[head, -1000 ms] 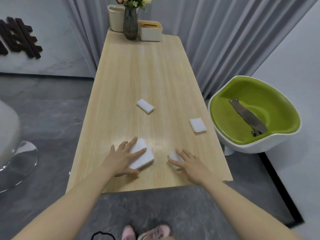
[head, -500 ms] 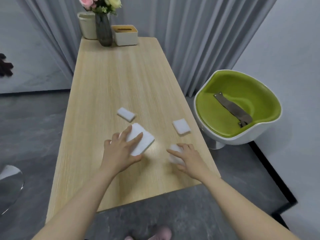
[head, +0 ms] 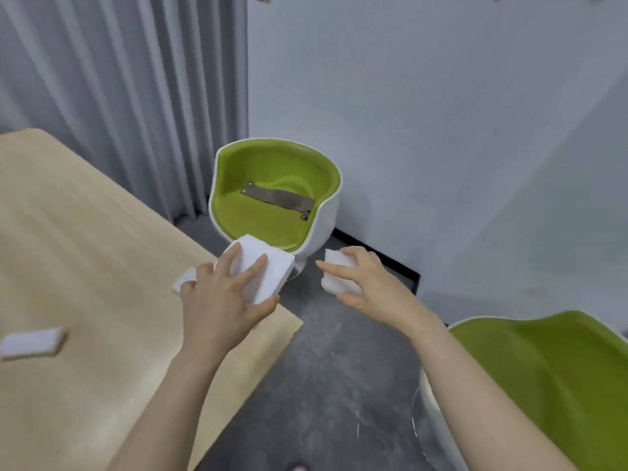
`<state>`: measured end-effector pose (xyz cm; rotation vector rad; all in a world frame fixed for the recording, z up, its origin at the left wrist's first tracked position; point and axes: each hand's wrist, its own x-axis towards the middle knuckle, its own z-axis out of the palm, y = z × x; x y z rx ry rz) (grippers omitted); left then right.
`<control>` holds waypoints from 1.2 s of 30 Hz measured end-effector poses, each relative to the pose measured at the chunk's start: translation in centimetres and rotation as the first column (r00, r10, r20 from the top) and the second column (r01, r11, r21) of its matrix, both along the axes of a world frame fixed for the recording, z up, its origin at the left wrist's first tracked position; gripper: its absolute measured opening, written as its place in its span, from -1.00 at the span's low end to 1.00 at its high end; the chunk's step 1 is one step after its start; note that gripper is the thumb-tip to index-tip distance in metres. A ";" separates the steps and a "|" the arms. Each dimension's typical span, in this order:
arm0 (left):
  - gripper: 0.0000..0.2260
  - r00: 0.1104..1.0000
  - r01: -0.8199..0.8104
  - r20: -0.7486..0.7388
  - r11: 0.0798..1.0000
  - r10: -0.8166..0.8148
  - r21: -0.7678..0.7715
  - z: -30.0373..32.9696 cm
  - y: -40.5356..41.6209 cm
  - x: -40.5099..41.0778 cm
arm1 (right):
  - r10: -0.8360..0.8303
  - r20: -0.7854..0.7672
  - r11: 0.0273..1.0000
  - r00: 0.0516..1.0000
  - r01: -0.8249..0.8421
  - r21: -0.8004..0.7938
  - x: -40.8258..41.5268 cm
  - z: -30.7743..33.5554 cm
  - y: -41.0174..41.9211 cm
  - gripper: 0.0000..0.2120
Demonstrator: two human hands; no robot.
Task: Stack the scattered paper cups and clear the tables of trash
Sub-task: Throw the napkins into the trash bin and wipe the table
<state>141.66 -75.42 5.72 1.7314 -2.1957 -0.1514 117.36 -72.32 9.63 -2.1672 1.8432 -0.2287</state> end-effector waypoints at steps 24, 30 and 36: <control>-0.38 0.436 0.900 -0.029 0.436 -0.899 0.018 2.5 28.5 -28.9 | -0.919 0.001 0.394 0.395 0.917 0.068 -10.9 2.1 48.0 -0.50; -0.44 0.285 0.958 -0.042 0.285 -0.958 0.002 2.4 40.1 -38.1 | -0.964 -0.024 0.263 0.264 0.964 0.042 -16.2 2.5 60.5 -0.50; -0.44 0.219 0.976 -0.042 0.218 -0.975 0.018 1.8 51.8 -46.6 | -0.985 -0.052 0.162 0.164 0.986 0.040 -21.5 3.2 72.2 -0.50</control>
